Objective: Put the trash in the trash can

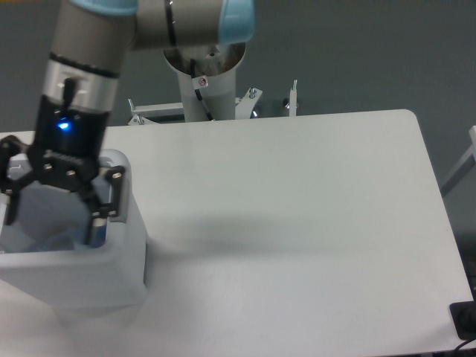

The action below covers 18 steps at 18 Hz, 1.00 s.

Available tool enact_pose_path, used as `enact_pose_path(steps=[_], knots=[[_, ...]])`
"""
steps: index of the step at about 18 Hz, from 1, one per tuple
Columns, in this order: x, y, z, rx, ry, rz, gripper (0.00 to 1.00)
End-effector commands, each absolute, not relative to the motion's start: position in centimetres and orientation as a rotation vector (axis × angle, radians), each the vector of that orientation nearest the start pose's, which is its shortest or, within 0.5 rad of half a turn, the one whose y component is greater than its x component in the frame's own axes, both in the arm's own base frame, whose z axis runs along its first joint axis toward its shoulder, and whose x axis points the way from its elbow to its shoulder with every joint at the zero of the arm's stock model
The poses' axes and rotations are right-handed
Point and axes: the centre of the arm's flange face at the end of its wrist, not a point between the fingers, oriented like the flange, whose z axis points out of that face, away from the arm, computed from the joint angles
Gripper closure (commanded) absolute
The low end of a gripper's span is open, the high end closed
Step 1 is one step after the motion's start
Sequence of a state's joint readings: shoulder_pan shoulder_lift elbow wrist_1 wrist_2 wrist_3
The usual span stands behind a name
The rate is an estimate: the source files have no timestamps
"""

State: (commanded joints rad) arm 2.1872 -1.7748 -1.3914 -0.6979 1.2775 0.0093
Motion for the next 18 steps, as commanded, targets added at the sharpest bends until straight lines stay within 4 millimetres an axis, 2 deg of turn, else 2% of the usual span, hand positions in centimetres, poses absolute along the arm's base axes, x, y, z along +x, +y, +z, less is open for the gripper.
enact_pose_path(steps=[2,4,5,7,8,9,11,13,15,16,18], knots=[[-27.6,57.3,57.7,-2.187,-0.653,0.132,0.0],[-32.4,55.1,56.7,-2.188,-0.732,0.19,0.0],[-35.3,53.2,56.1,-2.211,-0.742,0.259,0.0],[-38.7,50.7,55.2,-2.26,-0.739,0.391,0.0],[-40.3,49.1,55.0,-2.311,-0.709,0.521,0.0],[-41.3,47.9,55.0,-2.35,-0.682,0.608,0.0],[-41.8,46.6,54.2,-2.464,-0.597,0.712,0.0],[-40.9,44.6,53.7,-2.628,-0.458,0.711,0.0],[-39.4,42.4,54.6,-2.768,-0.207,0.736,0.0],[-38.9,40.4,54.8,-2.825,-0.087,0.756,0.0],[-38.2,38.2,54.8,-2.849,-0.087,0.751,0.0]])
